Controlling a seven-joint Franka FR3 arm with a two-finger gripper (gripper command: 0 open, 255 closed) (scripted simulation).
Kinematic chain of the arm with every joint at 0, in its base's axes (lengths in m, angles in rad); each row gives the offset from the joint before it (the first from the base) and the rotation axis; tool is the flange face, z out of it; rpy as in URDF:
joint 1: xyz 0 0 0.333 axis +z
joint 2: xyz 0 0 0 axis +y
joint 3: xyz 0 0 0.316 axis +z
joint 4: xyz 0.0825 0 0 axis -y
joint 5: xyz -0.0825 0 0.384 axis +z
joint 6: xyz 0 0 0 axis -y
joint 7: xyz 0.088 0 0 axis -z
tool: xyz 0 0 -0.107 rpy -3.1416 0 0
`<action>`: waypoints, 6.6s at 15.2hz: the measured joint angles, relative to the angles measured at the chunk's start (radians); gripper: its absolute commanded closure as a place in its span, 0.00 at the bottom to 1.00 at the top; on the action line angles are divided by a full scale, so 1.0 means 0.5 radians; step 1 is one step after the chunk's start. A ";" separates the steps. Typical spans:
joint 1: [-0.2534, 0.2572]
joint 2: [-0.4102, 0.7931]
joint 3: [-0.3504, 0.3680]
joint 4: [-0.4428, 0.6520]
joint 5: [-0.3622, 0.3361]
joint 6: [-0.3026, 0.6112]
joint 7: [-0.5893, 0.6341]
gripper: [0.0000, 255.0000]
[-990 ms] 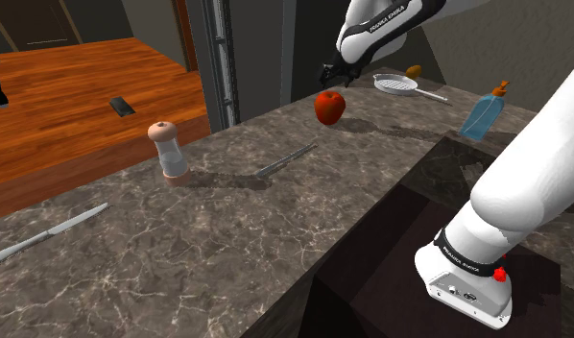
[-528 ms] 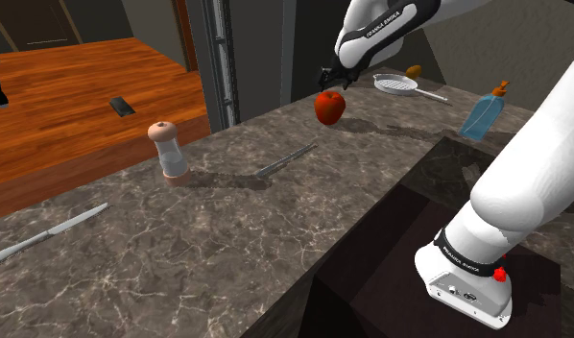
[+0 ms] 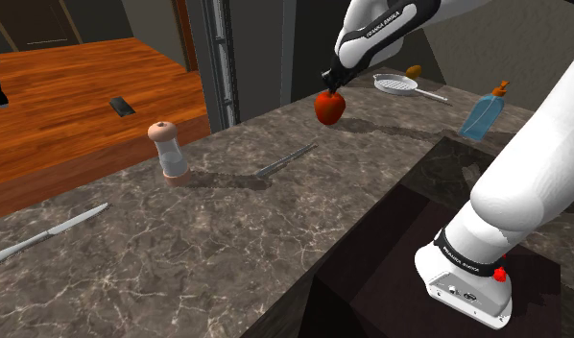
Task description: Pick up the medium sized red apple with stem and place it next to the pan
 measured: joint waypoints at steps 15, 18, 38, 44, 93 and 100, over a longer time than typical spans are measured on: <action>0.009 -0.130 0.012 0.133 0.056 -0.261 -0.064 1.00; 0.009 -0.165 0.011 0.176 0.073 -0.339 -0.089 1.00; 0.026 -0.288 0.023 0.577 0.139 -0.859 -0.179 1.00; 0.030 -0.292 0.027 0.729 0.154 -1.013 -0.200 1.00; -0.781 1.260 -0.204 1.917 1.011 -0.666 -1.512 1.00; -0.781 1.260 -0.203 1.915 1.012 -0.663 -1.512 0.00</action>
